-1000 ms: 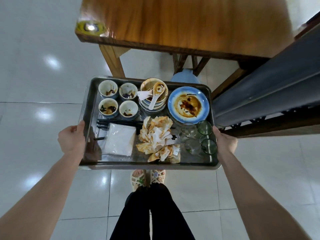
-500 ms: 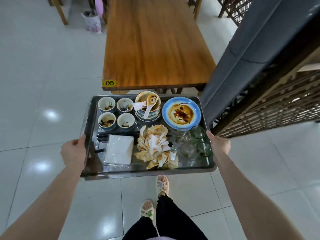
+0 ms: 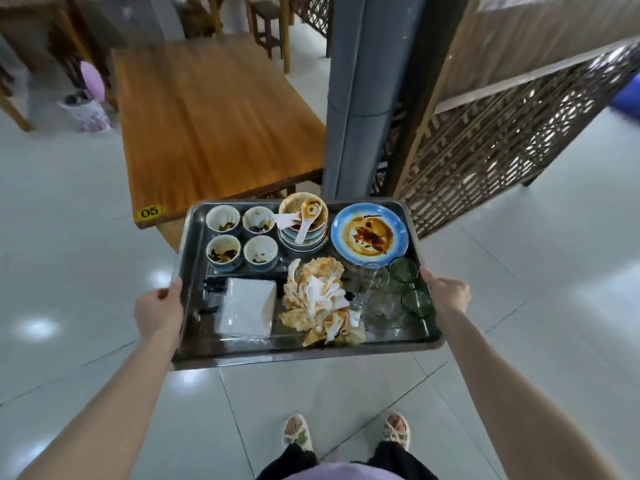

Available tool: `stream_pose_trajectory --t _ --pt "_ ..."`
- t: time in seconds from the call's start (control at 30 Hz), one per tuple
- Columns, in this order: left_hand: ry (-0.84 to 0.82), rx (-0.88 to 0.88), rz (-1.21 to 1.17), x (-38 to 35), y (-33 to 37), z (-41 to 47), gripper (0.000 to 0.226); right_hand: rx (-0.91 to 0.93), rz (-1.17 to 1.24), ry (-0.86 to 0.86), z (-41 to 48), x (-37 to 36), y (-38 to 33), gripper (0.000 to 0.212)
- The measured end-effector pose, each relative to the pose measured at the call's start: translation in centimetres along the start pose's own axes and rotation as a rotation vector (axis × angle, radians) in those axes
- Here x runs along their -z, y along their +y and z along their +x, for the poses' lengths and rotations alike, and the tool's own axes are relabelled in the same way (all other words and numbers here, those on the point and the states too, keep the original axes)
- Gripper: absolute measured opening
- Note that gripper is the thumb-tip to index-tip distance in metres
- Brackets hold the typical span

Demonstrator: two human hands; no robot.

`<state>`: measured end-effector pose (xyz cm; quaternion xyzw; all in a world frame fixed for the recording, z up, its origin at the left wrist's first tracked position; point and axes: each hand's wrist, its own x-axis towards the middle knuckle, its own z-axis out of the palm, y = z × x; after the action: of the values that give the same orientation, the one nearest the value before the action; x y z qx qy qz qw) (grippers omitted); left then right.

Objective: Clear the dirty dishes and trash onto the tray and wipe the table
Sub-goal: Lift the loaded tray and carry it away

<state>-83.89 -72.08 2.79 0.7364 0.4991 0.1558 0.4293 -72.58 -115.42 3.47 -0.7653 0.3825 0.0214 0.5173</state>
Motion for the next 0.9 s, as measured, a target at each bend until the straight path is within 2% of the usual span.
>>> stream_pose_trajectory --t 0.2,0.27,0.53,0.67,0.9 --pt "-0.103 -0.03 -0.02 -5.5 2.8 -5.4 0.045 -0.04 0.04 0.018 3.0 7.3 2.5 0.059" --pt "-0.143 -0.065 -0.002 -8.3 4.0 -8.5 0.041 -0.049 0.049 0.074 4.5 11.0 3.5 0.064" --pt "-0.232 -0.131 0.1 -19.5 9.0 -20.1 0.037 -0.125 0.138 0.228 12.0 24.2 7.0 0.037" --pt "-0.292 -0.145 0.114 -26.3 11.9 -25.1 0.046 -0.157 0.198 0.316 16.8 30.2 8.3 0.036" --pt "-0.413 -0.35 0.197 -38.7 18.7 -32.5 0.047 -0.254 0.296 0.462 24.3 39.4 10.0 0.042"
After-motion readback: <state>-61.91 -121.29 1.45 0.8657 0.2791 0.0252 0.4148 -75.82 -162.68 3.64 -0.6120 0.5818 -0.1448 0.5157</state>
